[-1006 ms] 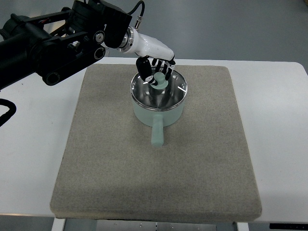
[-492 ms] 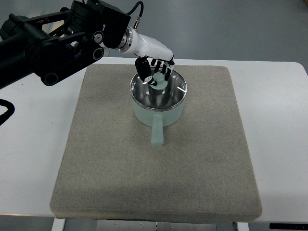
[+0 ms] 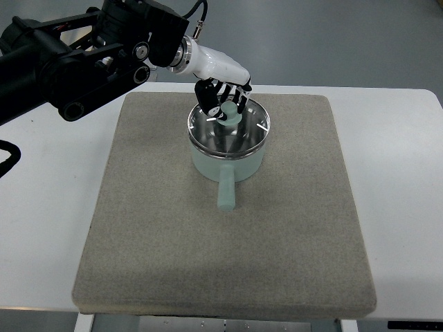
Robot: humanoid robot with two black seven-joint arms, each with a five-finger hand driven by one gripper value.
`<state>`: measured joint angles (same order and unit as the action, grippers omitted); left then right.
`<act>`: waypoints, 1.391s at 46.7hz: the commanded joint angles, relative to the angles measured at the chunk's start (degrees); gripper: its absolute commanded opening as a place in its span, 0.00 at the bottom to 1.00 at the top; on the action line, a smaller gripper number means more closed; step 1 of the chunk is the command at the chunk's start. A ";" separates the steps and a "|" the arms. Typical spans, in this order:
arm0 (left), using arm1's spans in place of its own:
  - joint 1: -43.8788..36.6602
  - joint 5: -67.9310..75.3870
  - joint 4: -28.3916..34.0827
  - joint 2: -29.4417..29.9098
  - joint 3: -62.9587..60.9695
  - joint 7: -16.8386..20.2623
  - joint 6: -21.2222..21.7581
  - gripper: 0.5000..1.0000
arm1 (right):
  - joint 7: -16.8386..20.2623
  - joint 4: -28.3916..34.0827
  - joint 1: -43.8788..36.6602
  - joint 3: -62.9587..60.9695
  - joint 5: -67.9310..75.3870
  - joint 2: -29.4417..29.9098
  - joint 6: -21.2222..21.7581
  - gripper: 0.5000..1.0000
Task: Place lid left of pot with left hand
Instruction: 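Lower the left hand and close fingers around the green lid knob, then lift the glass lid off the saucepan with the left hand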
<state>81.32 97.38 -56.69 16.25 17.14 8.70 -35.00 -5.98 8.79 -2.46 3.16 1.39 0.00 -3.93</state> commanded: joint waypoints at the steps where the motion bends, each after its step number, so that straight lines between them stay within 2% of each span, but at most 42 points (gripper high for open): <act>1: 0.42 0.01 -0.26 0.01 0.09 0.00 0.00 0.00 | 0.00 0.00 0.00 0.00 0.01 0.00 -0.02 0.84; 23: 2.70 -0.08 -2.72 1.50 0.35 -0.09 0.00 0.00 | 0.00 0.00 0.00 0.00 0.01 0.00 0.07 0.84; 33: 4.55 -0.34 -5.89 7.03 0.70 -0.09 0.00 0.00 | 0.00 0.00 0.00 0.00 0.01 0.00 0.07 0.84; 45: 4.11 -0.70 -9.05 17.75 1.40 0.00 0.00 0.00 | 0.00 0.00 0.00 0.00 0.01 0.00 -0.02 0.84; 55: 0.78 -0.70 -8.96 23.21 1.49 0.26 0.00 0.00 | 0.00 0.00 0.00 0.00 -0.08 0.00 0.07 0.84; 65: -8.18 -0.26 -8.88 24.62 4.39 0.17 0.00 0.00 | 0.00 0.00 0.00 0.00 0.01 0.00 0.07 0.84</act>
<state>75.89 96.93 -65.66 40.70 19.92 8.93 -35.00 -5.98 8.79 -2.46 3.16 1.40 0.00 -3.90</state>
